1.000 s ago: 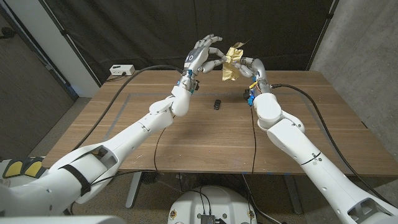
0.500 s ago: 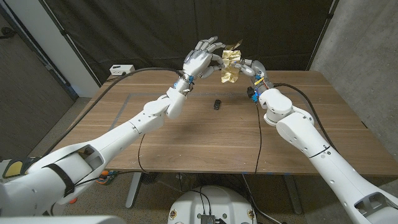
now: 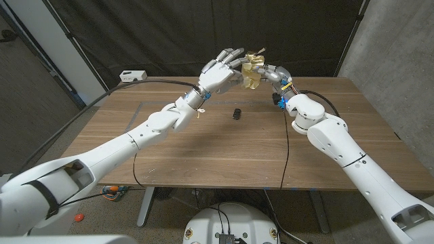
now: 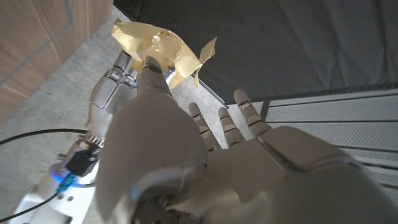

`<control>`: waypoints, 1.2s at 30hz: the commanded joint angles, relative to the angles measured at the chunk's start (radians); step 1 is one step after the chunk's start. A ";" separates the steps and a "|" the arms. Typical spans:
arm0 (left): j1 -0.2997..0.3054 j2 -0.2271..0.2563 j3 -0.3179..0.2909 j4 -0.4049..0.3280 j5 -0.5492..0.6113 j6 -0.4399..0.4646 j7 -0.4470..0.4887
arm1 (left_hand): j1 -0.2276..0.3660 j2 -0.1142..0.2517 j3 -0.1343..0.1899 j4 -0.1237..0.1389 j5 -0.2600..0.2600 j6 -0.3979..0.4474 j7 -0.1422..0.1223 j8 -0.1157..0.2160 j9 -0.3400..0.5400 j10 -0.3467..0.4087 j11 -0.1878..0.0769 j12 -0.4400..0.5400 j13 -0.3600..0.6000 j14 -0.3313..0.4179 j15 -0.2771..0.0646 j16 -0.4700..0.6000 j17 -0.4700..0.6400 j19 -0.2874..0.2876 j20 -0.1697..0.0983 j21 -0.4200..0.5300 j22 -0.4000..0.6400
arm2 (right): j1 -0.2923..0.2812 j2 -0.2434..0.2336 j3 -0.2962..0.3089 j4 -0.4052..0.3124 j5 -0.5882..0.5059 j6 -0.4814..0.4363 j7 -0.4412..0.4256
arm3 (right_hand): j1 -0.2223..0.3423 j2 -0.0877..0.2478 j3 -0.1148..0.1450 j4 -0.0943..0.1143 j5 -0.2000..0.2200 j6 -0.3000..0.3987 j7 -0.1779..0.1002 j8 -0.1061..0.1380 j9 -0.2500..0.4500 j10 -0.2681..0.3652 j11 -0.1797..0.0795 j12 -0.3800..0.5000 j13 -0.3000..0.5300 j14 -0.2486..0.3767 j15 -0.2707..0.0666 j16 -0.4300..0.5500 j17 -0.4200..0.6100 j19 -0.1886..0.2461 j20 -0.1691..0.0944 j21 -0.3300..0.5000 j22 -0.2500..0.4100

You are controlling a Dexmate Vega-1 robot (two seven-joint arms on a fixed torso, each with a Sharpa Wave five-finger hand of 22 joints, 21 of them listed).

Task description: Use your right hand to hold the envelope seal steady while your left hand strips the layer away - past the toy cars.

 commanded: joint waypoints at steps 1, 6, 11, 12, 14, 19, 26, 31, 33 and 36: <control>0.028 0.076 0.001 -0.089 0.167 0.034 0.026 | 0.000 -0.006 -0.008 0.000 0.010 0.039 0.031 0.022 0.012 0.009 -0.002 0.004 0.006 -0.003 -0.093 -0.001 0.003 -0.001 -0.008 0.006 0.001 | 0.018 -0.027 0.005 0.015 0.100 -0.017 0.018 | 0.006 0.006 -0.002 0.004 0.005 0.110 0.112 0.008 0.006 0.004 0.005 0.006 0.000 0.003 -0.059 0.005 0.000 0.001 0.003 0.002 0.006; 0.064 0.044 -0.027 -0.075 0.128 0.076 0.077 | -0.002 -0.004 -0.013 0.005 0.018 0.039 0.029 0.021 0.010 0.014 -0.002 0.006 0.008 0.010 -0.107 0.004 0.006 0.005 -0.017 0.009 0.001 | 0.021 -0.036 0.000 0.021 0.123 -0.013 0.029 | 0.006 0.005 -0.002 0.004 0.006 0.109 0.111 0.008 0.007 0.004 0.004 0.008 -0.001 0.004 -0.061 0.007 -0.001 0.002 0.001 0.001 0.007; 0.075 0.032 -0.041 -0.080 0.096 0.085 0.068 | -0.002 0.006 -0.014 0.011 0.023 0.031 0.029 0.021 0.013 0.022 -0.002 0.010 0.011 0.023 -0.110 0.009 0.010 0.009 -0.018 0.013 0.001 | 0.021 -0.042 -0.004 0.022 0.136 -0.005 0.030 | 0.007 0.005 -0.002 0.004 0.007 0.110 0.110 0.008 0.008 0.002 0.004 0.010 -0.001 0.002 -0.061 0.008 -0.002 0.002 0.000 0.000 0.008; 0.078 0.031 -0.044 -0.085 0.081 0.081 0.059 | -0.002 0.007 -0.015 0.011 0.023 0.028 0.029 0.022 0.014 0.023 -0.002 0.011 0.012 0.026 -0.111 0.010 0.010 0.008 -0.017 0.013 0.001 | 0.021 -0.042 -0.004 0.021 0.139 -0.004 0.029 | 0.007 0.005 -0.003 0.004 0.007 0.110 0.110 0.008 0.008 0.001 0.003 0.011 -0.001 0.001 -0.061 0.009 -0.002 0.002 0.000 0.000 0.008; 0.081 0.022 -0.045 -0.078 0.094 0.099 0.078 | -0.002 0.007 -0.015 0.012 0.024 0.027 0.029 0.023 0.015 0.025 -0.002 0.011 0.013 0.027 -0.113 0.010 0.011 0.009 -0.017 0.014 0.001 | 0.021 -0.047 -0.005 0.023 0.145 0.000 0.037 | 0.007 0.006 -0.003 0.004 0.007 0.110 0.110 0.008 0.008 0.002 0.003 0.011 -0.002 0.002 -0.061 0.010 -0.003 0.003 -0.001 0.000 0.008; 0.082 0.016 -0.044 -0.070 0.092 0.102 0.090 | 0.000 0.008 -0.017 0.013 0.026 0.030 0.029 0.024 0.014 0.040 -0.002 0.017 0.015 0.038 -0.119 0.014 0.012 0.016 -0.025 0.017 0.001 | 0.022 -0.050 -0.005 0.027 0.160 0.007 0.041 | 0.007 0.006 -0.003 0.005 0.008 0.109 0.109 0.007 0.009 0.000 0.003 0.013 -0.004 -0.001 -0.062 0.011 -0.004 0.004 -0.002 -0.001 0.009; 0.098 0.021 -0.053 -0.084 0.083 0.117 0.092 | 0.032 -0.020 -0.026 -0.006 0.018 -0.045 0.024 -0.017 -0.014 0.047 -0.001 0.019 0.019 0.051 -0.124 0.013 0.019 0.028 -0.028 0.025 -0.003 | 0.025 -0.053 -0.010 0.034 0.168 0.015 0.041 | 0.007 0.007 -0.003 0.006 0.010 0.106 0.107 0.006 0.011 -0.003 0.001 0.015 -0.006 -0.001 -0.066 0.013 -0.007 0.006 -0.004 -0.003 0.010; 0.119 0.035 -0.065 -0.115 0.084 0.136 0.063 | -0.003 -0.046 -0.055 0.010 0.008 -0.259 0.023 -0.080 -0.002 0.006 0.000 0.000 0.022 0.041 -0.120 -0.005 0.026 0.021 -0.031 0.023 -0.008 | 0.028 -0.055 -0.012 0.039 0.178 0.014 0.044 | 0.005 0.008 -0.005 0.007 0.010 0.103 0.105 0.005 0.012 -0.008 -0.001 0.018 -0.004 -0.001 -0.064 0.016 -0.007 0.008 -0.007 -0.003 0.011; 0.128 0.038 -0.072 -0.121 0.075 0.139 0.066 | -0.010 -0.050 -0.060 0.013 0.008 -0.278 0.024 -0.087 -0.001 -0.003 0.001 -0.004 0.021 0.034 -0.112 -0.010 0.026 0.015 -0.029 0.020 -0.009 | 0.032 -0.057 -0.014 0.040 0.181 0.009 0.045 | 0.004 0.008 -0.005 0.008 0.011 0.103 0.103 0.005 0.012 -0.010 0.000 0.020 -0.002 -0.002 -0.064 0.017 -0.008 0.010 -0.008 -0.003 0.011; 0.146 0.042 -0.086 -0.130 0.065 0.153 0.075 | -0.036 -0.058 -0.074 0.026 0.013 -0.370 0.025 -0.118 0.001 -0.045 0.002 -0.023 0.019 0.025 -0.104 -0.021 0.028 0.008 -0.023 0.015 -0.010 | 0.034 -0.062 -0.021 0.041 0.167 0.012 0.039 | -0.002 0.010 -0.008 0.012 0.011 0.096 0.091 0.002 0.013 -0.017 0.002 0.020 -0.002 -0.003 -0.062 0.021 -0.007 0.011 -0.010 -0.004 0.011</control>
